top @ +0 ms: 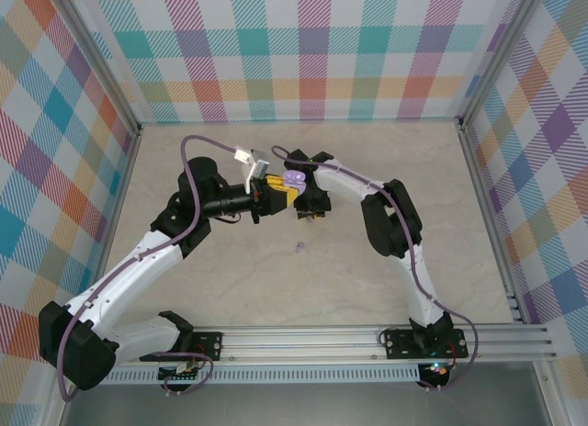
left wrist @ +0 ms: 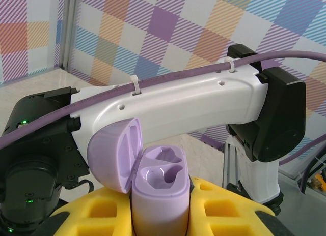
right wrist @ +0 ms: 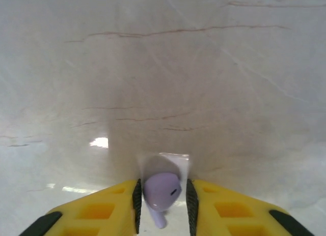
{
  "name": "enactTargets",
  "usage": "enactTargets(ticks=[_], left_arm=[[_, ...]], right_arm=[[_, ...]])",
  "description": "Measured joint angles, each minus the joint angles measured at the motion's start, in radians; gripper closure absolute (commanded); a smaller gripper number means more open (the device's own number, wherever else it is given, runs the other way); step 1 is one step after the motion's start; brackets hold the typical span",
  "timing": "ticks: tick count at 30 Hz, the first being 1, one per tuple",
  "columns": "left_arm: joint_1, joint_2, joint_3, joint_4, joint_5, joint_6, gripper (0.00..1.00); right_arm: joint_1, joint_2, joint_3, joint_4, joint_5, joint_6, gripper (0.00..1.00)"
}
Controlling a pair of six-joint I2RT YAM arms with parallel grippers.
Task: Insert wireless bluetooth earbuds into charging case
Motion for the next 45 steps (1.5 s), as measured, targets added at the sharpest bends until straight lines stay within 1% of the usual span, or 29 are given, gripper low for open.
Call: enactTargets(ticks=[4, 9, 18, 22, 31, 45], left_arm=[[0.0, 0.0, 0.0, 0.0, 0.0, 0.0, 0.94], [0.0, 0.0, 0.0, 0.0, 0.003, 0.0, 0.94], [0.0, 0.004, 0.0, 0.0, 0.003, -0.004, 0.94], [0.0, 0.004, 0.0, 0.0, 0.003, -0.006, 0.94], [0.0, 0.004, 0.0, 0.0, 0.002, -0.012, 0.94], [0.0, 0.004, 0.0, 0.0, 0.002, -0.012, 0.94]], right_arm=[[-0.002, -0.001, -0.005, -0.009, 0.028, -0.001, 0.73], [-0.01, -0.029, -0.053, 0.021, 0.031, -0.019, 0.72], [-0.043, -0.067, -0.105, 0.041, -0.019, -0.069, 0.66], [-0.05, -0.068, -0.103, 0.047, -0.041, -0.088, 0.65], [-0.05, -0.04, 0.013, -0.01, -0.051, -0.11, 0.66], [-0.052, 0.029, 0.073, -0.101, -0.036, -0.133, 0.66]])
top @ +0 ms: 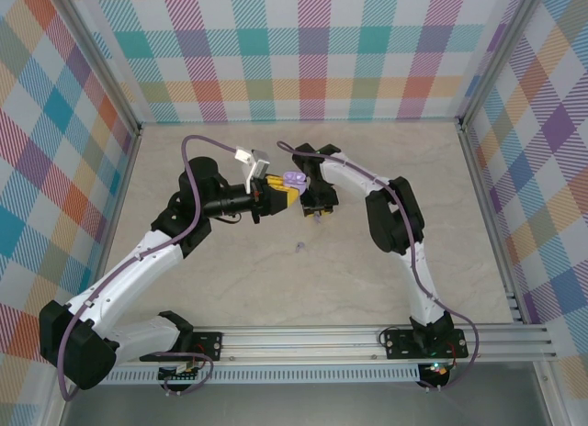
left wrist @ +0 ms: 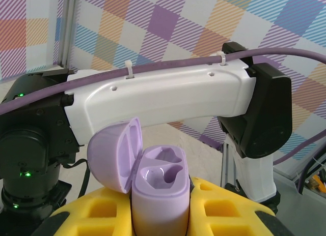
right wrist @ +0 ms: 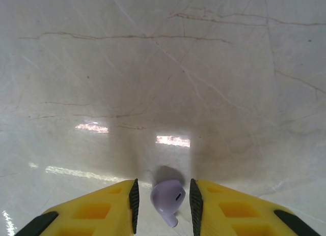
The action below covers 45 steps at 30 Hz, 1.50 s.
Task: Insert wireless bluetooth earbuds into charging case
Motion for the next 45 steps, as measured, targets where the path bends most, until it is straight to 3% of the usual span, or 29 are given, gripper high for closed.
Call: enactTargets(ticks=[26, 45], left_arm=[[0.0, 0.0, 0.0, 0.0, -0.004, -0.001, 0.94], [-0.001, 0.002, 0.0, -0.002, -0.008, -0.005, 0.94]], right_arm=[[0.0, 0.018, 0.008, -0.019, 0.0, 0.001, 0.67], [-0.031, -0.036, -0.088, 0.063, -0.035, 0.031, 0.78]])
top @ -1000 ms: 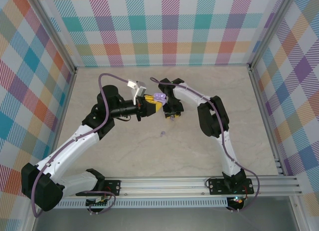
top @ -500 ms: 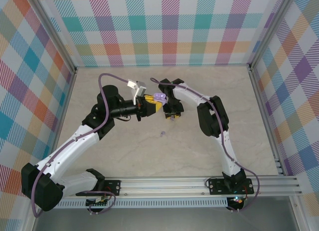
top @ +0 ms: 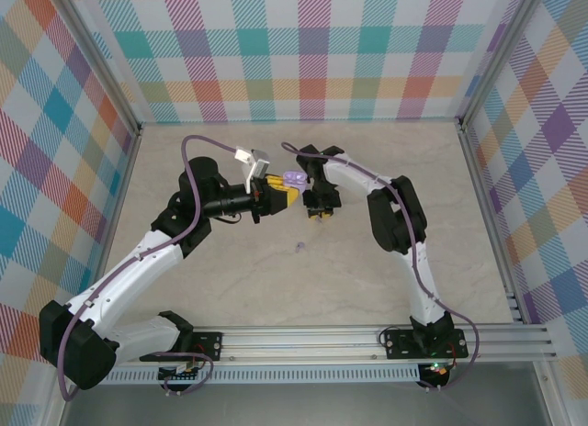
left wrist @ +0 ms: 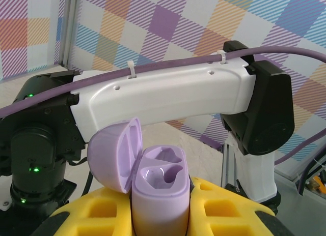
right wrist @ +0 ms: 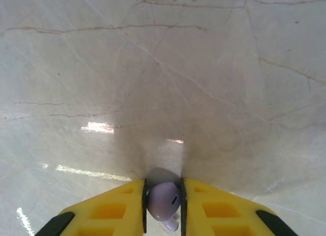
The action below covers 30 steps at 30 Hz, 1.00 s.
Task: Insert wireless bluetooth earbuds into charging case
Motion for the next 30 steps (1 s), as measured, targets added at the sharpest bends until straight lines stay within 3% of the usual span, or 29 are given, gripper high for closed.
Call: enactTargets(ticks=[17, 30], left_arm=[[0.0, 0.19, 0.0, -0.062, -0.125, -0.081, 0.95], [0.0, 0.292, -0.005, -0.002, -0.225, -0.17, 0.94]], right_arm=[[-0.156, -0.288, -0.414, 0.317, -0.148, 0.082, 0.79], [-0.201, -0.483, -0.594, 0.485, -0.24, 0.136, 0.79]])
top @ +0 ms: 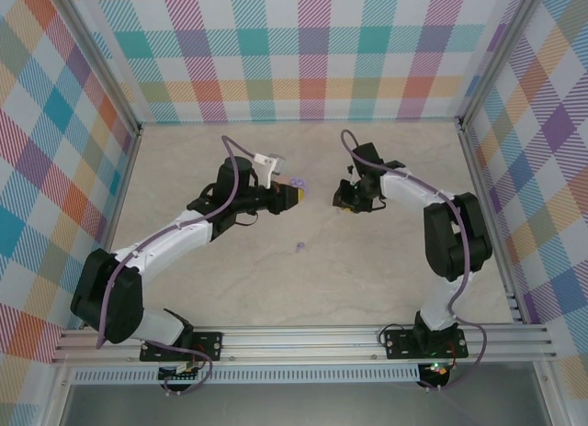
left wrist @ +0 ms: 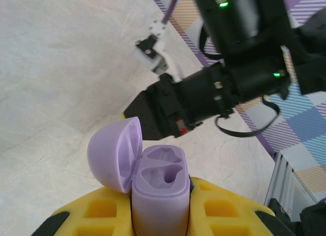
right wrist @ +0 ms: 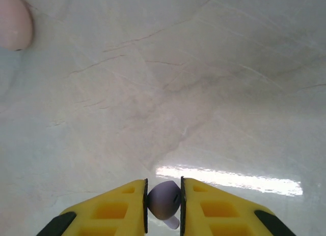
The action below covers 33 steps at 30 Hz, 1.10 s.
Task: Insert wireless bluetooth earbuds into charging case
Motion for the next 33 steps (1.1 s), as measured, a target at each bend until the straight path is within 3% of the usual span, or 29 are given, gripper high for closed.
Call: enactTargets(ticks=[12, 24, 33], left_arm=[[-0.002, 0.028, -0.029, 0.101, -0.015, -0.01, 0.91], [-0.032, 0.022, -0.087, 0.27, -0.022, 0.125, 0.86], [-0.083, -0.05, -0.124, 0.401, -0.047, 0.201, 0.87]], right_arm=[[0.0, -0.264, -0.058, 0.12, -0.117, 0.006, 0.78], [0.017, -0.526, -0.092, 0.294, -0.262, 0.027, 0.74], [0.085, -0.597, -0.092, 0.394, -0.291, 0.031, 0.74]])
